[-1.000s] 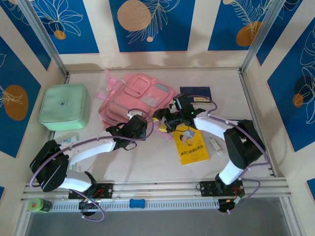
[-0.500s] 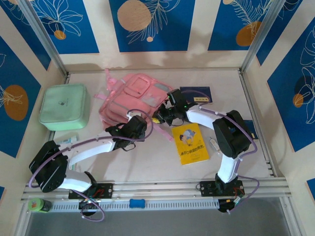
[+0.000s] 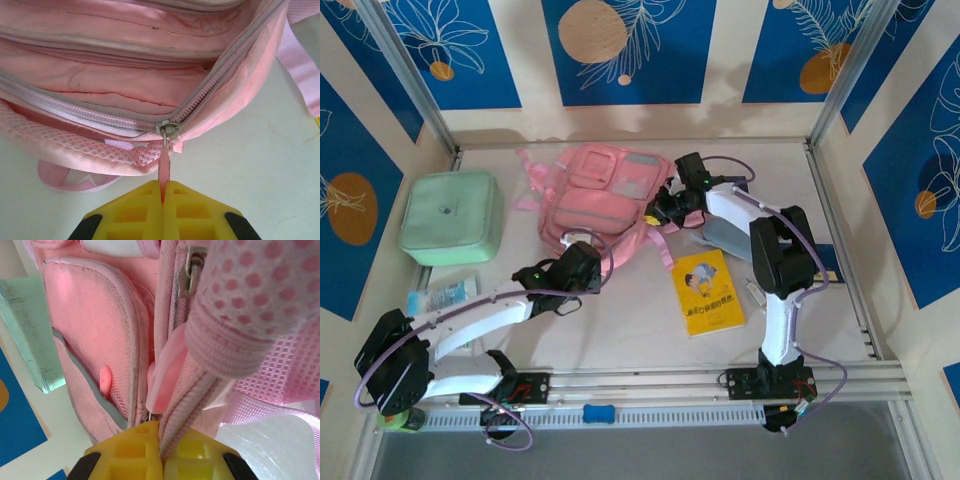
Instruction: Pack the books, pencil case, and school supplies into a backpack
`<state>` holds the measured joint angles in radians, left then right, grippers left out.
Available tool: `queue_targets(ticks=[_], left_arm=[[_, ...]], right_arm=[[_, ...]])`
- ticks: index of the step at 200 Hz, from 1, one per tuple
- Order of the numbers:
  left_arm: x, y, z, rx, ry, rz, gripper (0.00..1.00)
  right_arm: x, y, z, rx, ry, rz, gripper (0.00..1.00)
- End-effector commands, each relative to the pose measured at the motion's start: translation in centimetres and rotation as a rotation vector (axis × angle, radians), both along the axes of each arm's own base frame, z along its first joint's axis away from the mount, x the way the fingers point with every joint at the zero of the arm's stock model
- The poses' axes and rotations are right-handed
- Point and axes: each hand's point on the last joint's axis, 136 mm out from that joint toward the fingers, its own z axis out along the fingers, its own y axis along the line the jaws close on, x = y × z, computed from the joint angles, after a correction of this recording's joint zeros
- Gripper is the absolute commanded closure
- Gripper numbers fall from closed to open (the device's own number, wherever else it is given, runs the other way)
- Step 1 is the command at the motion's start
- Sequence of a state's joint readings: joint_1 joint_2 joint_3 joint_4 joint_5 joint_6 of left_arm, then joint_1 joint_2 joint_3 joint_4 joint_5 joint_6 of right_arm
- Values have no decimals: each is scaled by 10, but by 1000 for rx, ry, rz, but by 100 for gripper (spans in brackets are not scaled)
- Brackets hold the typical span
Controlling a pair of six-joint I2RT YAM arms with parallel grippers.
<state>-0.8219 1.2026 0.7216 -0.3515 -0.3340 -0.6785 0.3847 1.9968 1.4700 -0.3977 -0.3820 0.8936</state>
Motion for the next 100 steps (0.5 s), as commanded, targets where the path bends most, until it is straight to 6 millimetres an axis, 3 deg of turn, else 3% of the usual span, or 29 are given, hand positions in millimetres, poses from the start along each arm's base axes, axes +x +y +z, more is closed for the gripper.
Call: queue_targets(ticks=[1, 27, 60, 100], left_arm=[[-4, -1, -1, 10, 36, -28, 100], [6, -8, 3, 19, 22, -24, 100], [10, -8, -2, 47, 37, -5, 100], [11, -6, -4, 46, 38, 9, 100]], right_arm=[[16, 4, 21, -14, -103, 36, 100], [11, -4, 25, 16, -85, 32, 83], [-24, -6, 32, 40, -33, 25, 56], [-75, 28, 27, 142, 82, 10, 42]])
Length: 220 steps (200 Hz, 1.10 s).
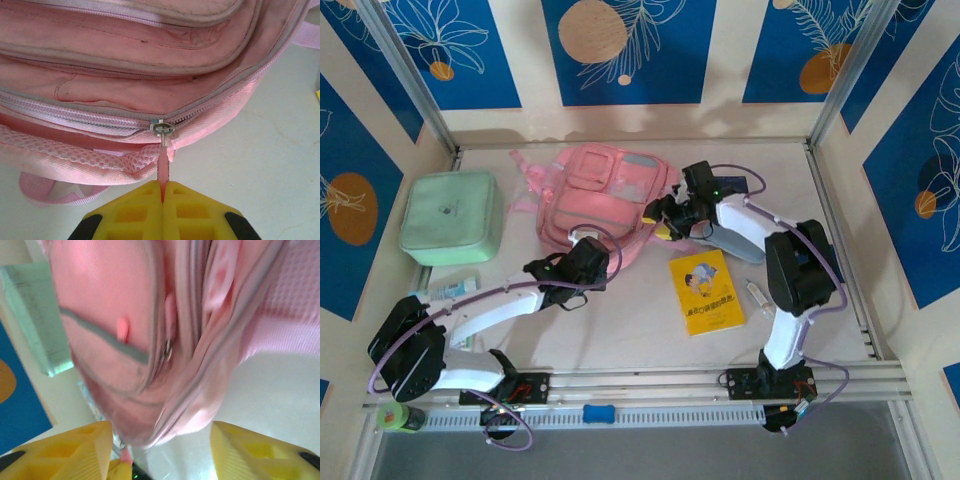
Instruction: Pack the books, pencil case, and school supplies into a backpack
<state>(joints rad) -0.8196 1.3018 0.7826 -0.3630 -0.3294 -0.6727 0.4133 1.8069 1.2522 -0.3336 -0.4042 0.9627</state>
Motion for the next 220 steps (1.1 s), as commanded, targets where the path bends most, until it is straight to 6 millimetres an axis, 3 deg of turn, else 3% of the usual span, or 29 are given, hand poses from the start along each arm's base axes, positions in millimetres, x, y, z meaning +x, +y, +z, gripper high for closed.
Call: queue_targets(ticks=[1, 34, 63, 87, 117, 143, 164, 194, 220], left_arm=[[2, 4, 4, 9, 1, 14, 100], [1, 11, 4, 41, -4, 24, 100], [-1, 10, 4, 30, -13, 10, 100], [0, 15, 5, 48, -29, 14, 100], [-5, 26, 6, 69, -28, 25, 100], [-19, 44, 7, 89, 14, 77, 100], [-37, 50, 4, 101, 90, 63, 100], [-51, 21, -5, -16, 152, -8, 100], [-46, 38, -15, 77, 138, 52, 100]], right_arm=[[-26, 32, 11, 99, 59, 14, 42], [-43, 65, -5, 84, 134, -37, 41], [-36, 86, -21, 38, 138, -82, 45], [-28, 90, -35, -70, 120, -93, 66], [-27, 103, -34, -130, 63, -10, 91], [-32, 116, -21, -105, -34, 138, 100], [-39, 109, -13, -142, -130, 266, 100], [-26, 73, -10, -102, -133, 327, 100], [-5, 39, -3, -110, -145, 303, 100]])
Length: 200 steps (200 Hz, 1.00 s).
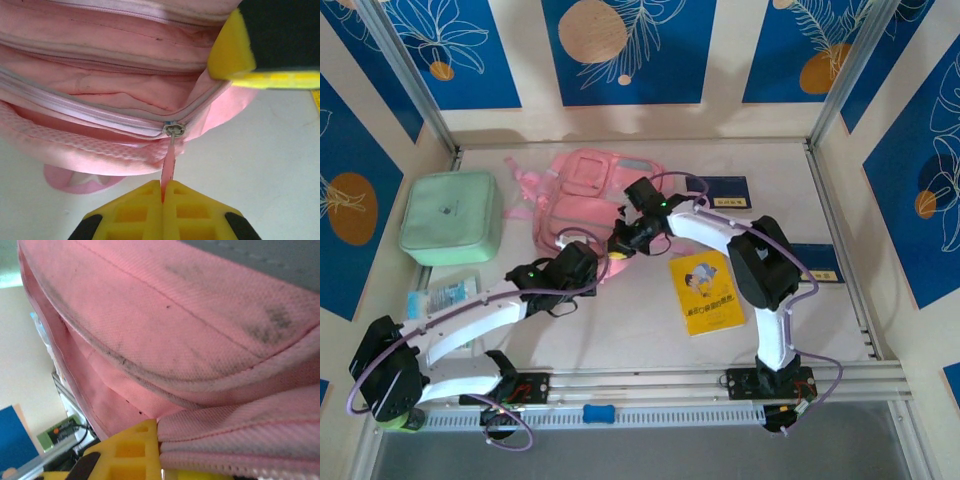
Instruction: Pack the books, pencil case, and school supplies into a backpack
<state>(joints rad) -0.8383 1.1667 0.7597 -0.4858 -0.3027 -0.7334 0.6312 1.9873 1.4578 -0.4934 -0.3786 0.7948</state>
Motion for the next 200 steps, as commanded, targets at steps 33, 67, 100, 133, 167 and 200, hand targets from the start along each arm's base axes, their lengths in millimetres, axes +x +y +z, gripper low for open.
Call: queue_targets(ticks=[33, 67, 100, 133, 167, 200], left_arm=[[-13, 36, -43, 222, 147, 62, 100], [-2, 22, -46, 193, 136, 32, 100], [17, -16, -13, 50, 27, -76, 94], [37, -14, 4, 106, -28, -124, 76], [50, -19, 4, 130, -57, -212, 64], [64, -27, 10, 180, -98, -308, 61]], right_arm=[[46, -56, 30, 43, -129, -9, 100], [32, -45, 35, 62, -147, 45, 100], [29, -42, 33, 65, -136, 49, 100], [31, -44, 35, 62, -144, 42, 100], [34, -49, 36, 59, -151, 22, 100], [34, -47, 34, 66, -136, 16, 100]])
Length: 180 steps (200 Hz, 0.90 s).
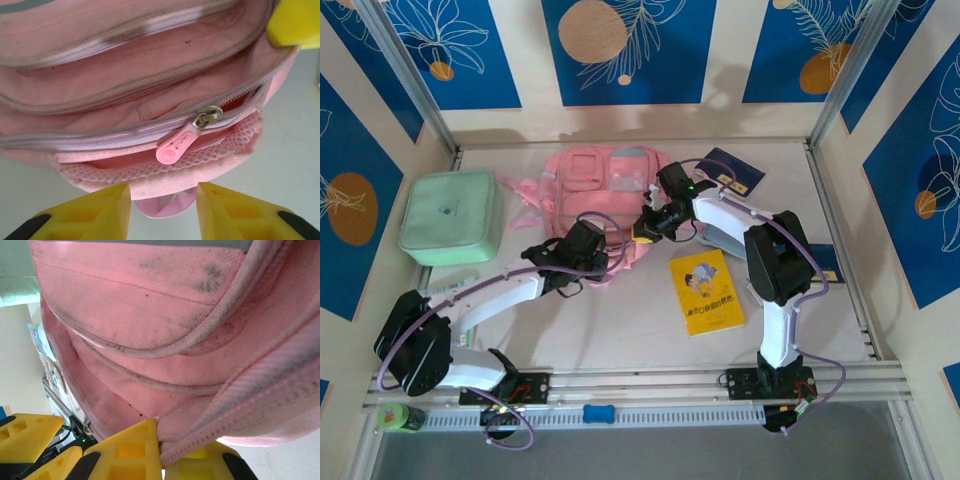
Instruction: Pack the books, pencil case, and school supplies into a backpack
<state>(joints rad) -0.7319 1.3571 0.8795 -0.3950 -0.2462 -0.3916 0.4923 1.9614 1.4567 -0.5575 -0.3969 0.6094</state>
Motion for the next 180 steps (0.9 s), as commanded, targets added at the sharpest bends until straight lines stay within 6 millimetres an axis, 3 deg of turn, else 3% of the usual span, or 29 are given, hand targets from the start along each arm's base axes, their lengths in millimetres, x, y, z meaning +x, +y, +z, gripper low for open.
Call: queue_targets(ticks=[1, 30, 80, 131, 180], left_arm=[[15, -13, 11, 29, -44, -117, 61], [22, -28, 12, 20, -62, -189, 60], [35, -22, -3, 108, -49, -163, 61], [50, -19, -3, 110, -91, -121, 63], [52, -31, -10, 72, -77, -160, 72]], right_arm=[[1, 3, 27, 66, -51, 14, 100], [2, 3, 28, 65, -54, 12, 100], [3, 3, 30, 67, -58, 14, 100], [3, 6, 30, 77, -57, 19, 100], [3, 8, 32, 78, -59, 24, 100]])
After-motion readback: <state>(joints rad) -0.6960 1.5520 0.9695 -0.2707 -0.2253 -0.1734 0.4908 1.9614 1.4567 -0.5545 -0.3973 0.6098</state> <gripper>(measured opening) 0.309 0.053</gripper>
